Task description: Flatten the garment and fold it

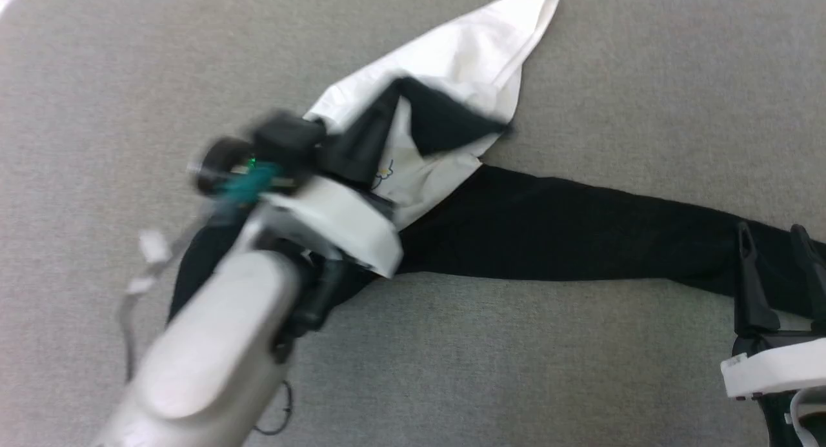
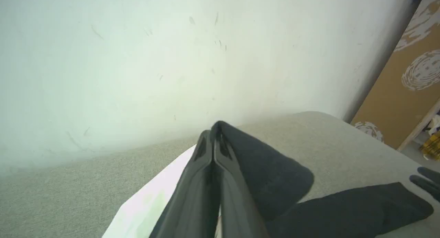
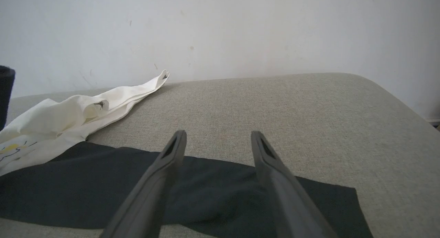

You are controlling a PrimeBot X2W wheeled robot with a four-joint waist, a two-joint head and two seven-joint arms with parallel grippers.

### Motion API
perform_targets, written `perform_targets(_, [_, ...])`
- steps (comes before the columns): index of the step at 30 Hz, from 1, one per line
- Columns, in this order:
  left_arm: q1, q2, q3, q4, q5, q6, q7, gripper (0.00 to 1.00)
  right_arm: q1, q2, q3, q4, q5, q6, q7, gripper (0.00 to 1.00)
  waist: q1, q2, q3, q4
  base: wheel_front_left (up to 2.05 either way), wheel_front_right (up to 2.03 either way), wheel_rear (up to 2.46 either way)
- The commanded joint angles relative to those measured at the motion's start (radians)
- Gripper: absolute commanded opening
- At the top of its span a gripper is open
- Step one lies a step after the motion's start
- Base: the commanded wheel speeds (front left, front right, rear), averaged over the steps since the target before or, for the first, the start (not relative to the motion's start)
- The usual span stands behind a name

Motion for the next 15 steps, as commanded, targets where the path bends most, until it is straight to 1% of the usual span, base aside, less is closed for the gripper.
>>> perform_targets(1, [0.021,0.007,0.019,-0.031,-0.018,0.012,0.002,0.00,0.008,0.003,-0.002,0.003,-0.001,-0.002,-0.006,1.00,0.0001,0.0000,-0.019,0.016,0.00,0.00,0.00])
perform_targets(2, [0.034,0.009,0.052,-0.076,-0.043,0.028,-0.001,0.00,0.011,0.005,-0.002,0.004,-0.001,-0.002,-0.007,1.00,0.0001,0.0000,-0.024,0.020,0.00,0.00,0.00])
perform_targets(4, [0.061,0.011,0.132,-0.160,-0.089,0.074,-0.016,0.00,0.020,0.008,0.001,0.005,-0.002,-0.002,-0.011,1.00,0.0001,0.0000,-0.032,0.026,0.00,0.00,0.00])
perform_targets(7, [0.115,0.046,0.256,-0.232,-0.121,0.149,-0.033,0.00,0.028,0.013,0.010,0.006,-0.004,-0.002,-0.015,1.00,0.0001,0.0000,-0.042,0.031,0.00,0.00,0.00])
perform_targets(9, [0.170,0.083,0.342,-0.240,-0.134,0.193,-0.044,0.00,0.029,0.016,0.016,0.009,-0.004,-0.002,-0.015,1.00,0.0001,0.0000,-0.047,0.029,0.00,0.00,0.00])
perform_targets(11, [0.241,0.136,0.426,-0.221,-0.124,0.238,-0.057,0.00,0.030,0.017,0.021,0.011,-0.003,-0.002,-0.014,1.00,0.0001,0.0000,-0.052,0.024,0.00,0.00,0.00])
perform_targets(12, [0.279,0.154,0.468,-0.212,-0.125,0.258,-0.066,0.00,0.031,0.018,0.019,0.012,-0.004,-0.002,-0.014,1.00,0.0001,0.0000,-0.055,0.022,0.00,0.00,0.00])
perform_targets(14, [0.361,0.176,0.546,-0.200,-0.135,0.293,-0.084,0.00,0.037,0.018,0.014,0.014,-0.006,-0.002,-0.014,1.00,0.0001,0.0000,-0.058,0.018,0.00,0.00,0.00])
perform_targets(15, [0.401,0.177,0.578,-0.197,-0.146,0.306,-0.090,0.00,0.040,0.019,0.011,0.014,-0.008,-0.002,-0.013,1.00,0.0001,0.0000,-0.060,0.017,0.00,0.00,0.00])
